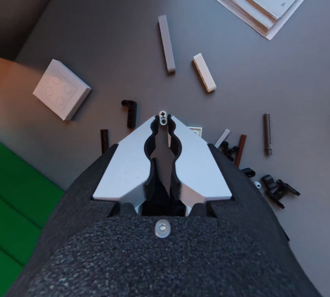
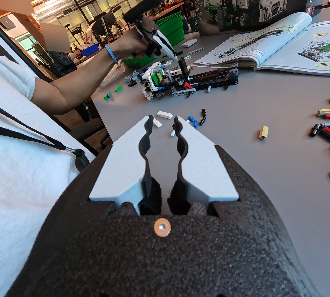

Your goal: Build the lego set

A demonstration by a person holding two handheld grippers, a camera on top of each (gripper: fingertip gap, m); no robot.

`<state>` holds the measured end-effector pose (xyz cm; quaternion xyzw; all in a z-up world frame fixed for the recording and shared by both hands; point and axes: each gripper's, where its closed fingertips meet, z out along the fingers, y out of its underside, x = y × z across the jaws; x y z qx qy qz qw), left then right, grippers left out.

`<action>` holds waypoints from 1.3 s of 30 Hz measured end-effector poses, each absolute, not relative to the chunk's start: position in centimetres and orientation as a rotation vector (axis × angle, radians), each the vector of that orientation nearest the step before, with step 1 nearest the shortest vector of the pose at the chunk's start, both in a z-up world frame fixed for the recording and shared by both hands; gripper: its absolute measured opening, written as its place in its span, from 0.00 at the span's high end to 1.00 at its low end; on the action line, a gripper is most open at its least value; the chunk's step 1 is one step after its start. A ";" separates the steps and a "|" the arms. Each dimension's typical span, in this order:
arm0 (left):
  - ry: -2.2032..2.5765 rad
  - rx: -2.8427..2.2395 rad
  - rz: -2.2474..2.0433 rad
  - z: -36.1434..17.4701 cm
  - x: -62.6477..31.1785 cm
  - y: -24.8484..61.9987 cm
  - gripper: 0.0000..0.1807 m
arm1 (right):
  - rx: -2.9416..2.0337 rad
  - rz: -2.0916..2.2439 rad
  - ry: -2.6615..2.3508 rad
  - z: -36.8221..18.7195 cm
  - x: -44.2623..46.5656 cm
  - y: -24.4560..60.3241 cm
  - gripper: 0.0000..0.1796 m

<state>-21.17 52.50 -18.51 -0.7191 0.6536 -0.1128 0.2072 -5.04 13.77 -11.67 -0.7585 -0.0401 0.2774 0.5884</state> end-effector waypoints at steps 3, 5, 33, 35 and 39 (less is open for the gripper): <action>1.820 -1.977 -0.243 -18.7 -21.1 52.7 0.97 | -1.768 0.643 -0.097 -11.7 -5.1 13.8 0.87; 1.802 -1.964 -0.219 -18.2 -21.1 52.4 0.97 | -1.770 0.645 -0.097 -11.7 -5.1 13.8 0.87; 1.542 -0.596 -0.120 -6.2 -14.5 23.6 0.98 | -1.747 0.919 -0.191 -6.9 -15.9 21.9 0.89; 1.525 -0.677 -0.188 -6.3 -14.6 23.7 0.98 | -1.722 0.946 -0.174 -6.3 -16.1 22.2 0.89; 1.487 -0.756 -0.256 -6.2 -14.7 23.8 0.98 | -1.683 0.951 -0.140 -5.7 -16.2 22.7 0.90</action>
